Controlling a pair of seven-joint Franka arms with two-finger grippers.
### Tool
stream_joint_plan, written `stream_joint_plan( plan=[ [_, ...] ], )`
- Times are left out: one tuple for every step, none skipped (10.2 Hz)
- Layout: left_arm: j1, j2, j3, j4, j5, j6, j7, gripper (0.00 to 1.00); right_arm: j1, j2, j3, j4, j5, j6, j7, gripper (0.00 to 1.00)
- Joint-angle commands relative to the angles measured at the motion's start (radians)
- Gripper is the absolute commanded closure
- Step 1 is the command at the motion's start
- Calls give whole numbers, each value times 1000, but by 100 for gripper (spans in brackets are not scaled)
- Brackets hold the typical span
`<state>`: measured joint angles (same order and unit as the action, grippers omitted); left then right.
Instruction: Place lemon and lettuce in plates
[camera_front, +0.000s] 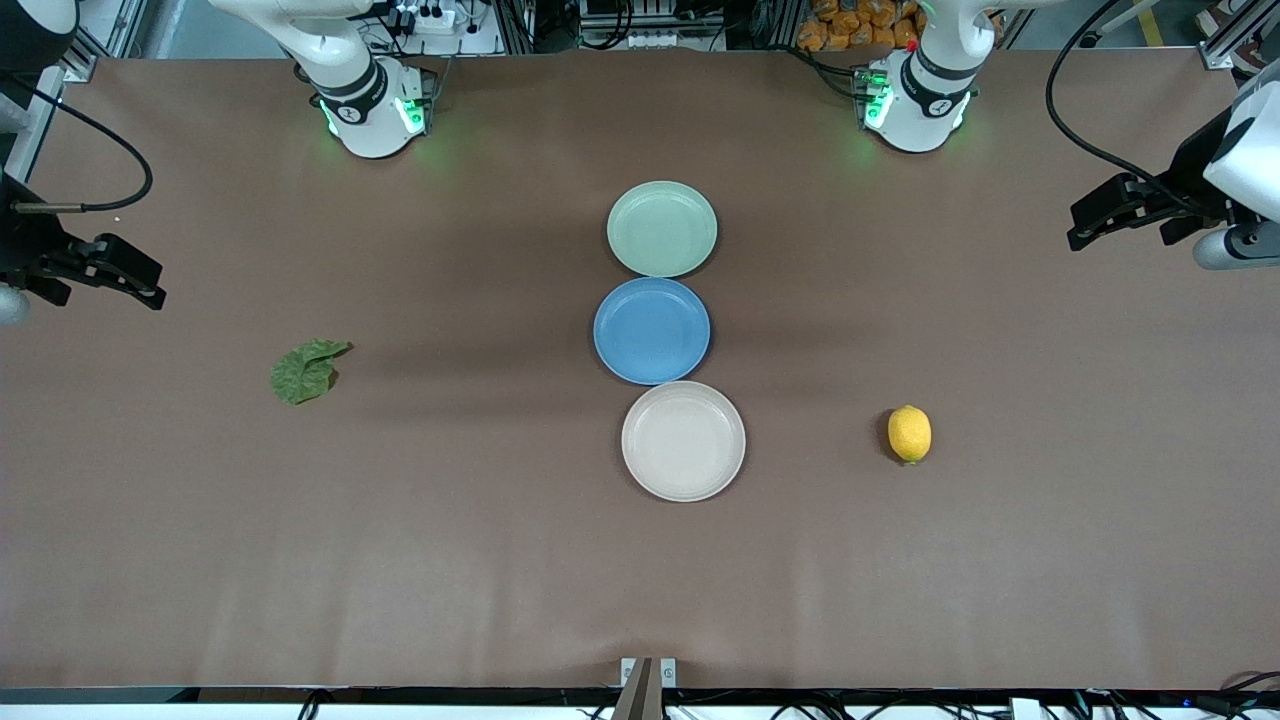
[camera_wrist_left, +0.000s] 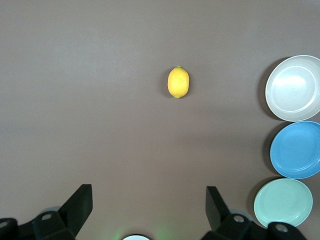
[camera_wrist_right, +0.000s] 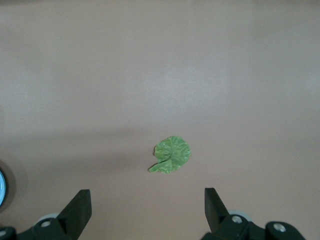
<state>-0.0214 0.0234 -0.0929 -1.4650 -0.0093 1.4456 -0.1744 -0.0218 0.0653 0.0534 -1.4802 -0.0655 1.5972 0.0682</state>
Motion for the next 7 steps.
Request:
stream_joint_plan(
  plan=[
    [-6, 16, -4, 2, 6, -8, 41, 0, 6, 2, -1, 9, -14, -2, 13, 0],
    [-8, 42, -4, 0, 5, 10, 41, 0, 6, 2, -1, 9, -14, -3, 13, 0],
    [-8, 65, -7, -12, 5, 45, 42, 0, 5, 2, -1, 9, -14, -3, 13, 0],
    [-9, 110, -7, -17, 8, 56, 44, 0, 3, 2, -1, 9, -14, -3, 13, 0],
    [-21, 151, -7, -23, 12, 76, 47, 0, 3, 2, -1, 9, -14, -3, 13, 0],
    [-23, 202, -7, -26, 14, 82, 50, 0, 3, 2, -1, 9, -14, -3, 13, 0],
    [-17, 258, -7, -28, 17, 93, 50, 0, 5, 2, -1, 9, -13, -3, 13, 0]
  ],
)
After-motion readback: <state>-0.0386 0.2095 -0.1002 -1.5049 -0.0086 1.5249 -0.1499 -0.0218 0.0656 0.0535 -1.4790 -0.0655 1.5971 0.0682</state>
